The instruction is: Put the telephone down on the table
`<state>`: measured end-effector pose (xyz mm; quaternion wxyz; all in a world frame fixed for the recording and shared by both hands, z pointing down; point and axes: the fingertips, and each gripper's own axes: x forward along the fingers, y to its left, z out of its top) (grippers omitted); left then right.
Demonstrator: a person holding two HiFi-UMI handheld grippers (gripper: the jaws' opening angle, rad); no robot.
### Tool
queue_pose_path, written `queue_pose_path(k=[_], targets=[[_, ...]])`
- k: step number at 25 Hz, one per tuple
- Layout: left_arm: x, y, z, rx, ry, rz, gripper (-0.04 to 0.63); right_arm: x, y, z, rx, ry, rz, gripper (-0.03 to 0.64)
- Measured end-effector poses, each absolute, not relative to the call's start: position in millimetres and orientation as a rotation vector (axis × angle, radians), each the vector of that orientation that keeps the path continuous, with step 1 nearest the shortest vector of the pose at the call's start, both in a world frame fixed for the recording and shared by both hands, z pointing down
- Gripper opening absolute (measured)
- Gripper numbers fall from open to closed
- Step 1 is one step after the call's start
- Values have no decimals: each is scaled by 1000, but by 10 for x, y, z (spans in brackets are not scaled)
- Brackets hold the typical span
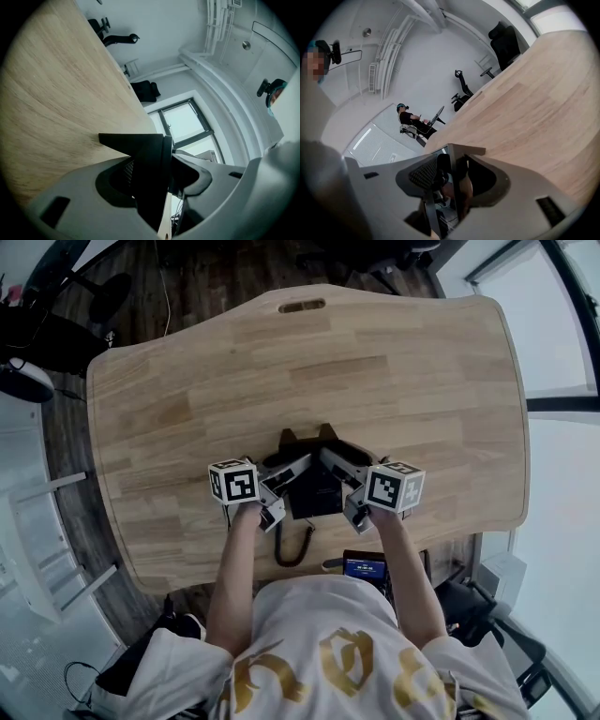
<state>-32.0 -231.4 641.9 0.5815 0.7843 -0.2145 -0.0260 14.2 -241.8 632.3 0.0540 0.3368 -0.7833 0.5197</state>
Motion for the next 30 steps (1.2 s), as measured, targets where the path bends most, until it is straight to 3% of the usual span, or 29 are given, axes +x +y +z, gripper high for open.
queue_pose_path(k=[19, 30], targets=[[-428, -2327, 6488, 1820, -741, 93, 304, 322, -2421, 6174, 1191, -2390, 1323, 187], [-593, -2254, 6318, 1917, -879, 198, 307, 438, -2248, 5826, 1328, -2419, 1206, 186]])
